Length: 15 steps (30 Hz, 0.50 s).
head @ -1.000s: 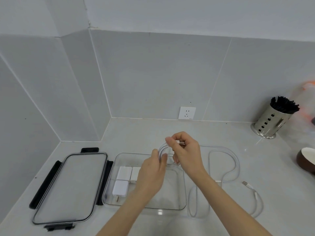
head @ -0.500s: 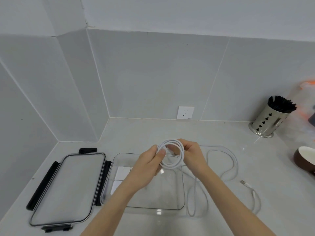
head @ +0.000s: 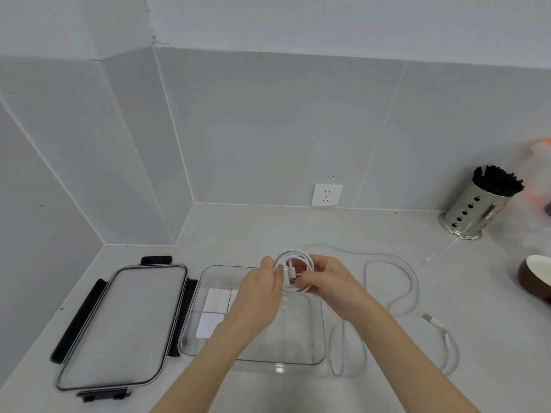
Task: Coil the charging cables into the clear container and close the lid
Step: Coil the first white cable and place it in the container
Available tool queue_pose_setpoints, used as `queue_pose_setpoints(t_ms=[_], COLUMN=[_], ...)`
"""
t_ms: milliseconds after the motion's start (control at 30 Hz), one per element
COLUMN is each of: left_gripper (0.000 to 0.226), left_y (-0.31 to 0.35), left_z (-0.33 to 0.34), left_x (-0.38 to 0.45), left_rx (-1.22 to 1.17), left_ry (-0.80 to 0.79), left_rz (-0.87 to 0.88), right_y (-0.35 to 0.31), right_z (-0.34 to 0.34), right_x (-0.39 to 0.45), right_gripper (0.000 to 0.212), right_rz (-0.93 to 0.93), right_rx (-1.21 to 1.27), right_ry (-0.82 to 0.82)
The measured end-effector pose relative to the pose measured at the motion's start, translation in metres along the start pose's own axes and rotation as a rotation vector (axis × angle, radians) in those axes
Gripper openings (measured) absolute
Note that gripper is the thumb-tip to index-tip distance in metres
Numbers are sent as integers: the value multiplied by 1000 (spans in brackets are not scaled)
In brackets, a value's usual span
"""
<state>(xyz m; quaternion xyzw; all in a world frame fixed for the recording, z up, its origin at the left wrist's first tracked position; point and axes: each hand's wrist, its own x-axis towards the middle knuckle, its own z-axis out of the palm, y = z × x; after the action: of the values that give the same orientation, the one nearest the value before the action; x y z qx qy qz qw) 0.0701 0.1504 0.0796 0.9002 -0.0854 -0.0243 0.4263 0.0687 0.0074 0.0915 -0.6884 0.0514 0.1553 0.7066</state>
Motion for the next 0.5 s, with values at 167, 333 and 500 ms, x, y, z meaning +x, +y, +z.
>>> queue_pose_setpoints(t_ms=[167, 333, 500], left_gripper=[36, 34, 29], left_y=[-2, -5, -14], left_z=[-2, -4, 0], left_x=[0, 1, 2], left_rx=[-143, -375, -296], left_ry=[-75, -134, -117], left_rz=[-39, -136, -197], right_y=[4, 9, 12], right_z=[-1, -2, -4], right_x=[4, 4, 1], right_gripper=[30, 25, 33], right_rz=[100, 64, 65], right_rx=[266, 382, 536], right_ry=[-47, -112, -178])
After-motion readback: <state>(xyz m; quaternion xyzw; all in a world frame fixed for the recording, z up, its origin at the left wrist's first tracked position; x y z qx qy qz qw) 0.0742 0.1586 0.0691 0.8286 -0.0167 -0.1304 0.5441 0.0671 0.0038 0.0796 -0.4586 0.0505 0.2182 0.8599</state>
